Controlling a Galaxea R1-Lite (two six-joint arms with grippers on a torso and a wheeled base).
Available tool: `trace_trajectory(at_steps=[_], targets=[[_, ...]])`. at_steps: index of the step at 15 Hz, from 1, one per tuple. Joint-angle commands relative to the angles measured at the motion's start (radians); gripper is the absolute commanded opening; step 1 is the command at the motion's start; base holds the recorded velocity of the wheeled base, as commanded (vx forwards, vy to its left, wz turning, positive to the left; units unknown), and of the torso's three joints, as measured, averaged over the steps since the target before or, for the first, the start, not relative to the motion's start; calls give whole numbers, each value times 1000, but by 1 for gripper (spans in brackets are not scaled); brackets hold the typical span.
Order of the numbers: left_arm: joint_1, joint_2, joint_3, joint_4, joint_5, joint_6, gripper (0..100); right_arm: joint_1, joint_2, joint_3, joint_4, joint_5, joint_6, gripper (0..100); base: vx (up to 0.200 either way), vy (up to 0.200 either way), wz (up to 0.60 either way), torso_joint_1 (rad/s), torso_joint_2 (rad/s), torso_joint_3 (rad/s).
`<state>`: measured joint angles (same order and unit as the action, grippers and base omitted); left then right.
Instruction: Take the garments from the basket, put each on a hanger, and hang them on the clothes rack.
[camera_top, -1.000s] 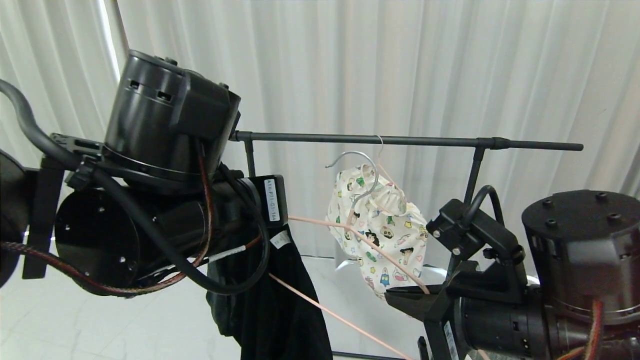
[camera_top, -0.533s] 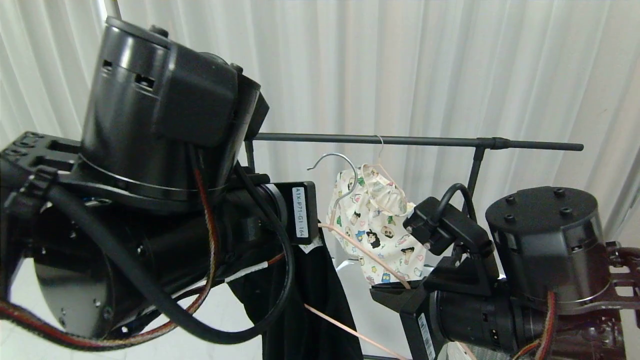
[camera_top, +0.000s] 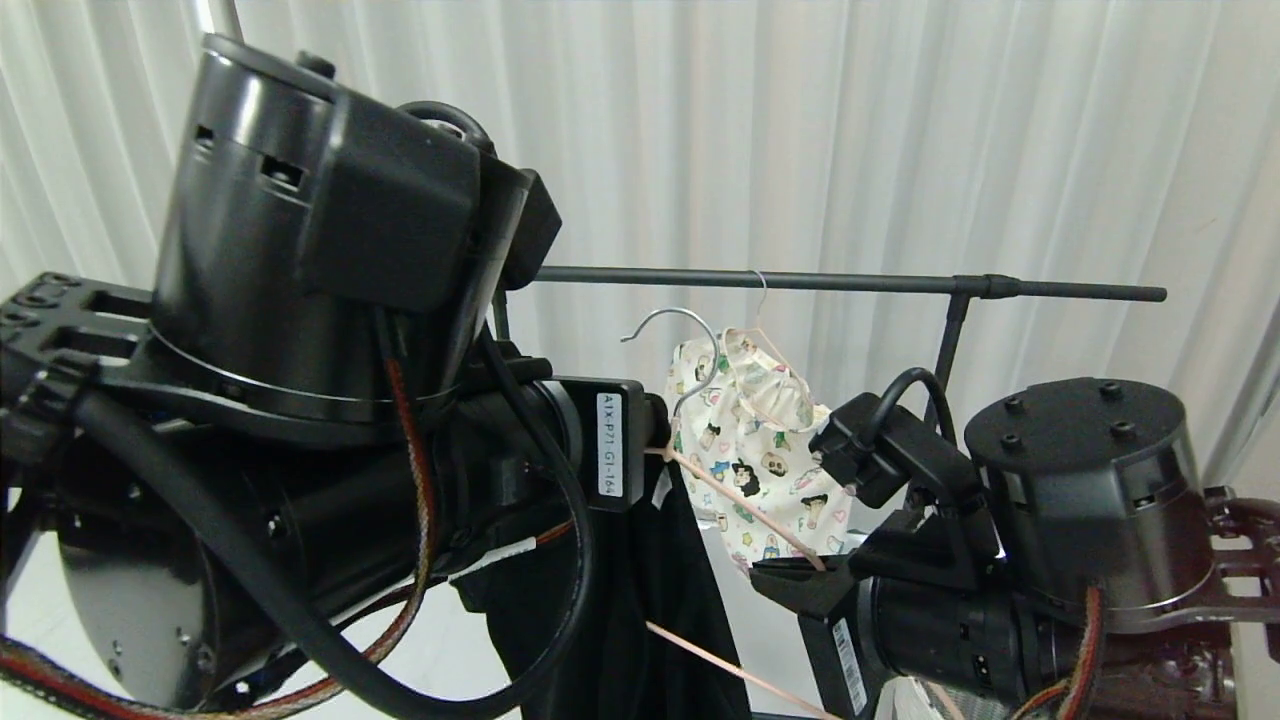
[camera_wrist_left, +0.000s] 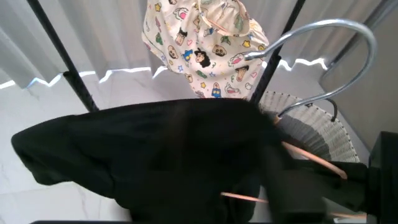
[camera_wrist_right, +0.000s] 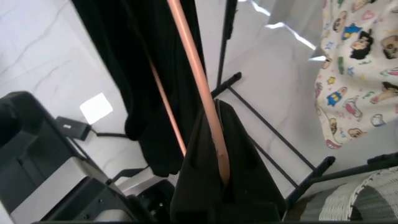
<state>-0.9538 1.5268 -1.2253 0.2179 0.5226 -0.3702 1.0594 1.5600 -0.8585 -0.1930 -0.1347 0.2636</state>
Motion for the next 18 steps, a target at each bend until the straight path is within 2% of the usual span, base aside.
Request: trace_trajectory(at_steps=[1,4,9,12,13,15,16,17,18], targets=[[1,-7,0,0,13,-1,100,-2,-9,1,-2,-11,3,0,0,0,0,0,0,0],[1,-24,18,0,22,-1,100,-4,-5,9,-60,-68,34,0,0,0,0,0,0,0],[7,-77,92,0,43,1,100,-16,-8,39,-152,-132,36,0,0,0,0,0,0,0],[1,-100,109,0,43,5,100,-18,-8,41,-157,-161,36,0,0,0,0,0,0,0],[4,-123,148,0,42,11,100,-29,-20,56,-158,-171,26,0,0,0,0,0,0,0],[79,-218,348,-22,34,91,100,-38,-66,107,-158,-171,-4,0,0,0,0,0,0,0],[81,-280,429,-74,11,116,100,-38,-103,148,-158,-166,-32,0,0,0,0,0,0,0],[81,-323,464,-103,-27,131,100,-36,-132,180,-158,-160,-61,0,0,0,0,0,0,0],[86,-381,498,-126,-113,152,100,-36,-169,230,-158,-132,-95,0,0,0,0,0,0,0]])
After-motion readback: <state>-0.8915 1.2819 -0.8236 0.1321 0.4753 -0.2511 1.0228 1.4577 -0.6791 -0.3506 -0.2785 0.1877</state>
